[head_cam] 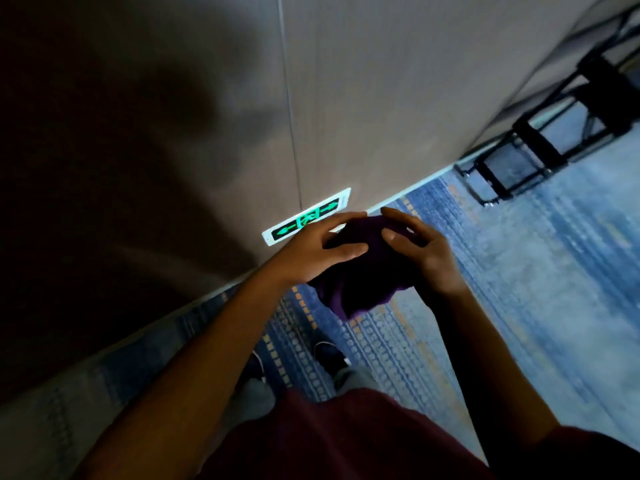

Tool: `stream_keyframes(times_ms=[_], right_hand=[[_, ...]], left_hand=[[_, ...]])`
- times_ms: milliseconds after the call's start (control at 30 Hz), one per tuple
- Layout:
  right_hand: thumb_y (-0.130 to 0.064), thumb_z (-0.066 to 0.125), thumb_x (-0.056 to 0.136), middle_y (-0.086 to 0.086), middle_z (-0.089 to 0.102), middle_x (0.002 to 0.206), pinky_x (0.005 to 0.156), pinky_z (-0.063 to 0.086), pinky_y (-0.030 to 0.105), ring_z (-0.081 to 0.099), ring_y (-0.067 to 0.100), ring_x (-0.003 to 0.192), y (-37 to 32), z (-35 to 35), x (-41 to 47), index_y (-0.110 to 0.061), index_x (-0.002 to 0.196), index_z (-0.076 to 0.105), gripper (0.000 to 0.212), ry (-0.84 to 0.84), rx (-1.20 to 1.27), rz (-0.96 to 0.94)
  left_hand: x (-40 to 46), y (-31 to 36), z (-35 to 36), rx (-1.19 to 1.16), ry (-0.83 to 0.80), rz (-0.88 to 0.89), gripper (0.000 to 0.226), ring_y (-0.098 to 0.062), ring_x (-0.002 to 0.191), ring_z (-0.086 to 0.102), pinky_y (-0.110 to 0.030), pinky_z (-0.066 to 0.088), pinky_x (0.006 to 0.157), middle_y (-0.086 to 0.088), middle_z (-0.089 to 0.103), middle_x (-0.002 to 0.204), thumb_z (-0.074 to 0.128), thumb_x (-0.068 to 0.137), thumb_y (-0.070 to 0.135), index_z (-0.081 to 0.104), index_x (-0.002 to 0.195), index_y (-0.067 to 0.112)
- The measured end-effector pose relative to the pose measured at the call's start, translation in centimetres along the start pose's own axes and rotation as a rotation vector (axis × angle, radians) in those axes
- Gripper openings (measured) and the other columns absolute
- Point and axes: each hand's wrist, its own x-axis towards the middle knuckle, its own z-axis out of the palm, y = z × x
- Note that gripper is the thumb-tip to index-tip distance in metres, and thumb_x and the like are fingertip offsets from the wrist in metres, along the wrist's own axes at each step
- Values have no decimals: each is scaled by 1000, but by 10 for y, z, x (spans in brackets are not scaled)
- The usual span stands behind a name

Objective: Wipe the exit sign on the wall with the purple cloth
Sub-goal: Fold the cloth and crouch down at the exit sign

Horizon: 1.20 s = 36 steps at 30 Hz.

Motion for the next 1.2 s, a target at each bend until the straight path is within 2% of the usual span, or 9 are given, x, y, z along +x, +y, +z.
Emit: stream_keyframes(times_ms=[200,367,533,600,700,833,1000,1133,1200], right_hand=[[-6,76,89,9,80,111,78,59,23,77,12,92,31,40,-45,-18,135,67,49,366,63,-4],[-20,75,93,4,45,160,107,48,37,53,21,138,58,88,-88,-28,159,38,76,660,-4,16],[-33,68,92,-39,68,117,98,50,23,62,-11,116,57,121,-84,-37,155,39,69,582,112,27],[-26,61,104,-44,70,104,101,53,33,66,-16,107,60,123,-73,-31,156,41,56,577,200,29],[-32,50,109,-24,70,129,112,50,50,64,-4,122,61,120,-52,-32,154,45,46,601,305,43],[-35,54,108,-12,68,134,112,49,49,67,3,121,65,128,-22,-32,156,45,49,553,371,46],[-26,59,105,9,66,142,116,45,54,63,31,132,82,124,16,-24,151,50,47,558,448,-15],[-35,61,103,0,72,135,98,57,32,67,21,126,117,108,33,-29,151,52,49,570,513,20],[-32,62,102,4,73,133,103,56,35,69,22,123,126,109,46,-27,147,56,45,558,587,55]], left_hand=[[-7,-6,-40,138,-178,78,46,-4,113,68,-20,52,101,0,69,130,73,94,12,62,138,13],[-2,-24,-50,272,-162,170,39,-14,129,60,-38,42,116,0,65,137,66,98,13,63,136,15],[11,-32,-45,328,-177,199,46,-14,132,57,-38,43,116,0,60,144,58,98,12,56,144,19],[14,-31,-38,349,-237,200,52,-16,136,55,-42,43,116,-3,57,149,56,98,11,51,149,21],[16,-31,-34,415,-356,199,61,-15,135,56,-41,45,115,-2,54,152,57,99,8,42,154,29],[27,-30,-44,480,-374,117,67,-10,129,60,-41,50,111,4,55,151,59,100,13,36,151,50],[44,-32,-44,488,-382,31,67,-21,125,63,-42,50,109,-8,58,147,57,100,4,34,157,31],[63,-44,-38,468,-374,-45,68,-27,126,63,-47,48,111,-16,55,149,55,99,-5,34,157,22],[71,-52,-36,482,-392,-72,70,-28,127,63,-48,48,111,-18,54,150,56,97,-6,33,158,20]])
